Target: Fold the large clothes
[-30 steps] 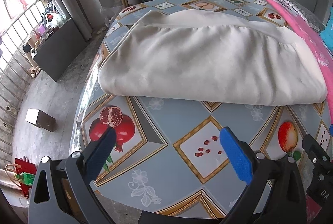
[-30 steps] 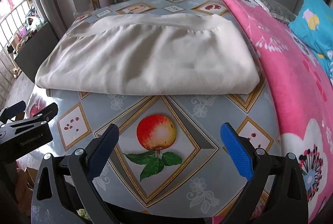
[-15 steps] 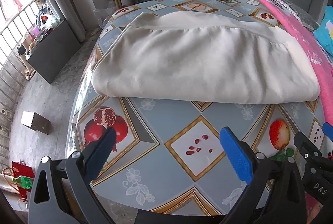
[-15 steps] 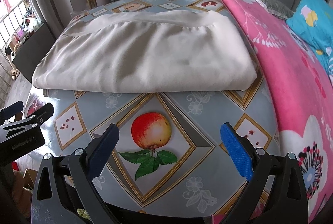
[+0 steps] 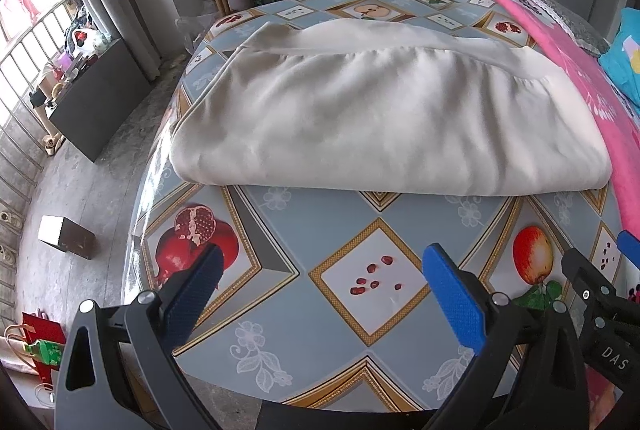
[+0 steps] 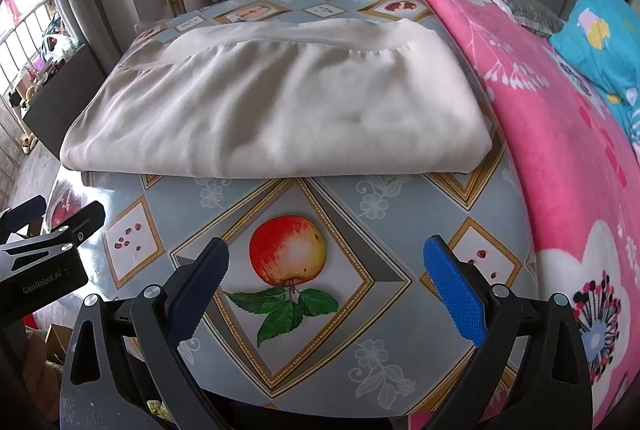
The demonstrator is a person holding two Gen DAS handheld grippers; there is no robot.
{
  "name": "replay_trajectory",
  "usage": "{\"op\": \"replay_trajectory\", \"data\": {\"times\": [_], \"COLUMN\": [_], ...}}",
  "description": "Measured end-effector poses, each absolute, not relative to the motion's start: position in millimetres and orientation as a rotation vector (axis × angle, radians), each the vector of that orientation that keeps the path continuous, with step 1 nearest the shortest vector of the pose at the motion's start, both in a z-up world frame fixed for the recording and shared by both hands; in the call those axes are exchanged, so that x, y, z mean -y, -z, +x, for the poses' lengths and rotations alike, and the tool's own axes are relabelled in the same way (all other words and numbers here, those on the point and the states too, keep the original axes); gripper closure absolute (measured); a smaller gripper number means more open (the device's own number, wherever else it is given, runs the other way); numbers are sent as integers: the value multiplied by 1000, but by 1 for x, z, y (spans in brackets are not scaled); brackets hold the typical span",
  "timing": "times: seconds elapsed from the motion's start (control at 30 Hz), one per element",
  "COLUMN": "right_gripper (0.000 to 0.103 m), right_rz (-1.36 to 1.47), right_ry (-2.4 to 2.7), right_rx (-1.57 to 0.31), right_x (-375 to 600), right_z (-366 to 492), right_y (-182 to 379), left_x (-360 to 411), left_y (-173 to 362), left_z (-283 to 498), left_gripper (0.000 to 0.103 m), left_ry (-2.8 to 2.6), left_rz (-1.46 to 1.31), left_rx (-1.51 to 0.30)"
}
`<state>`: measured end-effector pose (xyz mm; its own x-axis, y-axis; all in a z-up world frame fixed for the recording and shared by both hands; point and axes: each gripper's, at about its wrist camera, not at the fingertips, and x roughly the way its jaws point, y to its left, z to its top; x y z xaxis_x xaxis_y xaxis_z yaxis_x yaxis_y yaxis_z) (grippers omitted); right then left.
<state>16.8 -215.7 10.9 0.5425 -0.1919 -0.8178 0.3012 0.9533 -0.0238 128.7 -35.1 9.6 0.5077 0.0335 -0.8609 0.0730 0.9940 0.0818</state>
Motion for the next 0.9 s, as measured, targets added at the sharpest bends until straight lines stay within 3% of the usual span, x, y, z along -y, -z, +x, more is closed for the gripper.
{"op": "replay_trajectory", "data": {"times": [0.9], "right_gripper": [8], "right_rz": [122], "right_ry": [294], "right_rx": [-949], "right_x": [216], "right_z": [17], "right_y": [-11], "left_x": [36], "left_y": [-9], "left_z": [129], "left_gripper": [5], "left_ry": [24], "left_rz": [116], "left_rx": [-1039]}}
